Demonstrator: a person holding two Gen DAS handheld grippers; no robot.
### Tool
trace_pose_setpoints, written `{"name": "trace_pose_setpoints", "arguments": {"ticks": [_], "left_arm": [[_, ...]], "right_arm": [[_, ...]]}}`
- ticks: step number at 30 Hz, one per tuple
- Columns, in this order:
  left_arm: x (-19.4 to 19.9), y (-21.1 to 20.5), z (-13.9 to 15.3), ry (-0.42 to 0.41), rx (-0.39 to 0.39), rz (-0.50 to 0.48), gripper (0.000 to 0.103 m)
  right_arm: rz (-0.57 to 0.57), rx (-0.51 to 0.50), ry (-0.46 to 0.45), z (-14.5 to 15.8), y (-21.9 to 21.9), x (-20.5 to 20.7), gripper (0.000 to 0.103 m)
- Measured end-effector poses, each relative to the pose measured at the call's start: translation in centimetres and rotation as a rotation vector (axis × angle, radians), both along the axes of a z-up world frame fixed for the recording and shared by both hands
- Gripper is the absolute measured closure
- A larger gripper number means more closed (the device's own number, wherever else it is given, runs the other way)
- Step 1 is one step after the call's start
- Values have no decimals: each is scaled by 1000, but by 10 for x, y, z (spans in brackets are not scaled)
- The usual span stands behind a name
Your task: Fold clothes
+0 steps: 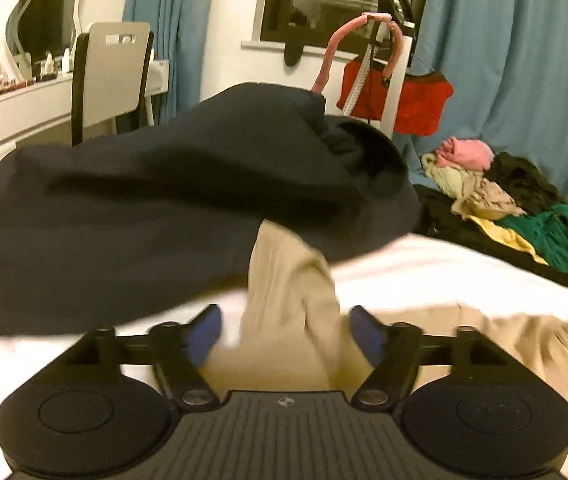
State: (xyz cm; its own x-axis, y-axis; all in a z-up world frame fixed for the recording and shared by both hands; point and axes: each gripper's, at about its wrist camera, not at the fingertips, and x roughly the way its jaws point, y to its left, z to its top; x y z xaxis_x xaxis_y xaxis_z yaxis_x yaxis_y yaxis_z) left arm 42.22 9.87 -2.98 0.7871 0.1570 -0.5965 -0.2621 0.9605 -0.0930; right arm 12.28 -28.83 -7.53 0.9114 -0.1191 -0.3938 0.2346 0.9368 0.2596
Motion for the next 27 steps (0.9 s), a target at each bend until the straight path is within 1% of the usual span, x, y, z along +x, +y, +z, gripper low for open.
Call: {"name": "trace_pose_setpoints", "arguments": {"ticks": [1, 3, 5, 6, 9, 10, 12, 15, 16, 19, 20, 22, 24, 25, 27], "left_arm": [[-15, 9, 1, 1, -8, -12, 25], [-48, 11, 11, -12, -12, -48, 20], [-89, 9, 19, -34, 10, -77, 17], [-110, 4, 25, -27, 36, -96, 16], [-163, -9, 37, -42, 55, -177, 14], [-187, -13, 42, -56, 53, -196, 10], [-218, -24, 55, -58, 27, -252, 5], [-259, -41, 62, -48, -3, -314, 3], [-273, -46, 60, -52, -12, -333, 0], [-313, -59, 54, -66, -38, -391, 0], [-327, -63, 52, -70, -47, -410, 0], [-348, -70, 39, -70, -20, -447, 0], [-358, -71, 25, -46, -9, -441, 0], [-358, -72, 23, -41, -10, -440, 0], [-357, -73, 19, -32, -14, -439, 0]], "right_arm": [[6, -3, -2, 1, 2, 0, 22], [25, 1, -2, 2, 4, 0, 22], [41, 4, -2, 4, 6, -1, 22], [46, 5, -2, 4, 6, -2, 22], [51, -6, -13, 9, 8, -8, 22], [54, -9, -17, 11, 9, -11, 22], [60, -17, -26, 16, 10, -18, 22], [73, -32, -41, 25, 11, -29, 22], [73, -40, -47, 29, 11, -34, 22], [59, -53, -55, 39, 4, -48, 22], [61, -23, -53, 42, -4, -52, 22], [72, 60, -47, 49, -22, -58, 22], [83, 143, -42, 56, -41, -65, 22], [88, 185, -39, 59, -50, -68, 22], [73, 189, -24, 63, -67, -57, 21]]}}
